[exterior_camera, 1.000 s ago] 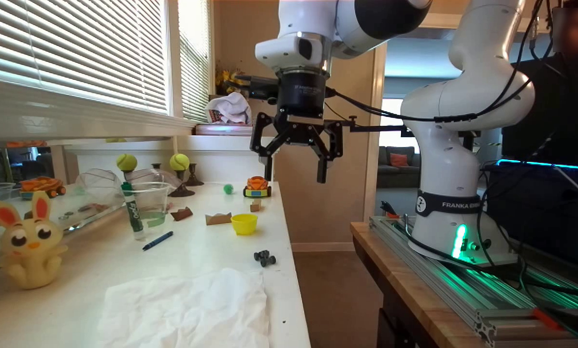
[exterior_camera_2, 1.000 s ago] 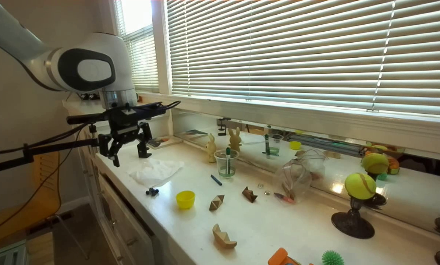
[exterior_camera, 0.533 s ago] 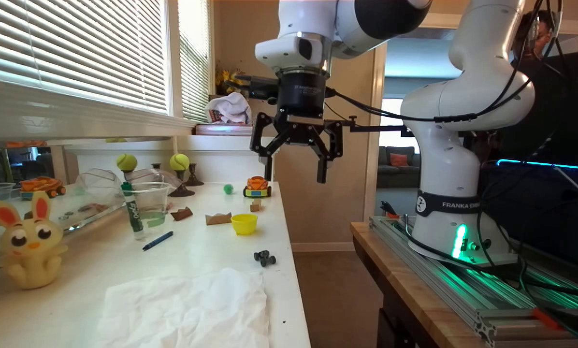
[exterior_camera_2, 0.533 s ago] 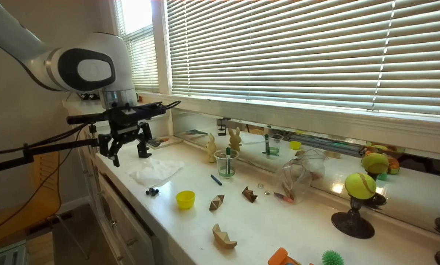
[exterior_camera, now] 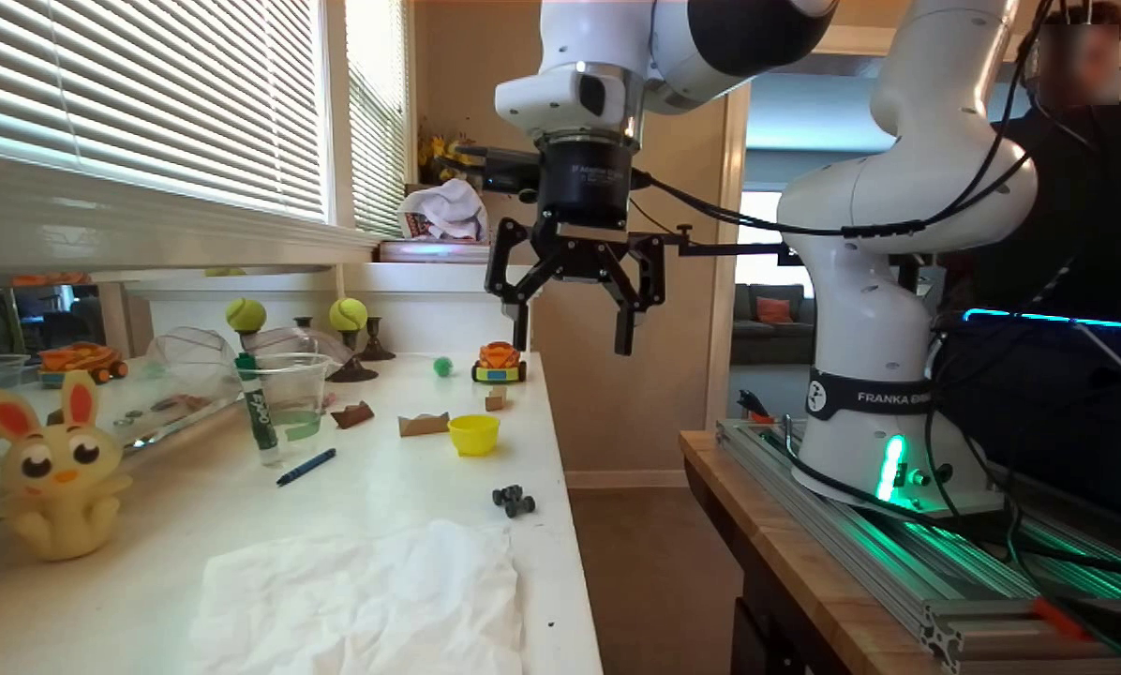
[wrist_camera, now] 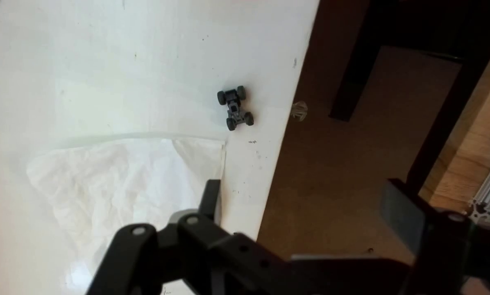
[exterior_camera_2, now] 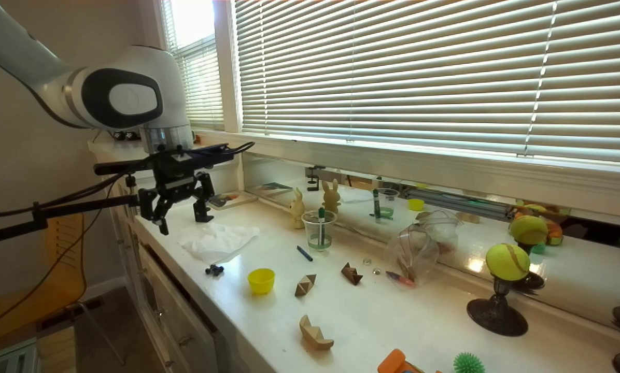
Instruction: Move the black toy car from side to side
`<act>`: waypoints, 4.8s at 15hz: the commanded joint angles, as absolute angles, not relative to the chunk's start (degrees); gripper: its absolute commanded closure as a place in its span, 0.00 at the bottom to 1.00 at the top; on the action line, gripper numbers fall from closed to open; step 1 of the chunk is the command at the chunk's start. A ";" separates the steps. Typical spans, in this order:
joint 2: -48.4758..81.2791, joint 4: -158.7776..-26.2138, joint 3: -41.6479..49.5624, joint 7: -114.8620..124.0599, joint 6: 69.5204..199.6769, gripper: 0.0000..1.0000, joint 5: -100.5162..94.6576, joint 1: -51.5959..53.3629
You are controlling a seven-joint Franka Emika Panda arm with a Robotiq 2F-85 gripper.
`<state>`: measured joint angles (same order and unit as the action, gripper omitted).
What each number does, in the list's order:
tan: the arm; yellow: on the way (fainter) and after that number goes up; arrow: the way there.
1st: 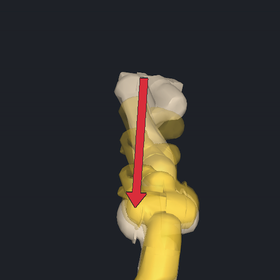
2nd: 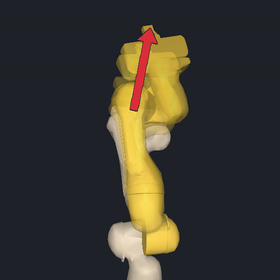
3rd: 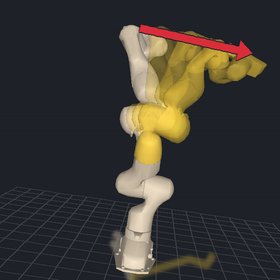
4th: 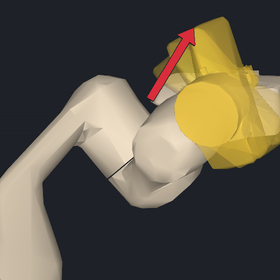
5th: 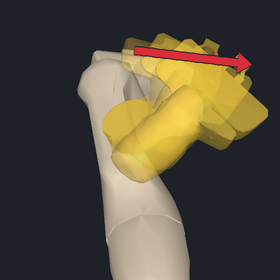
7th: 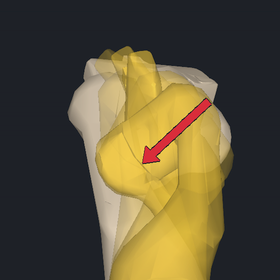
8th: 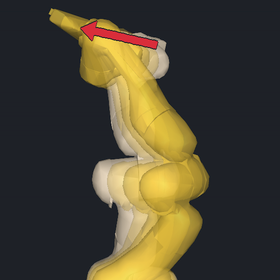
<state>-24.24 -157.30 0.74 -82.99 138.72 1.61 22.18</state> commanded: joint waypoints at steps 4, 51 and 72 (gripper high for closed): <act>-24.31 -157.22 -0.35 -83.46 138.50 0.00 2.28 21.16; -18.81 -154.63 -1.81 -82.64 144.05 0.00 -1.34 18.15; -0.88 -150.81 -7.25 -81.82 154.61 0.00 -12.94 12.80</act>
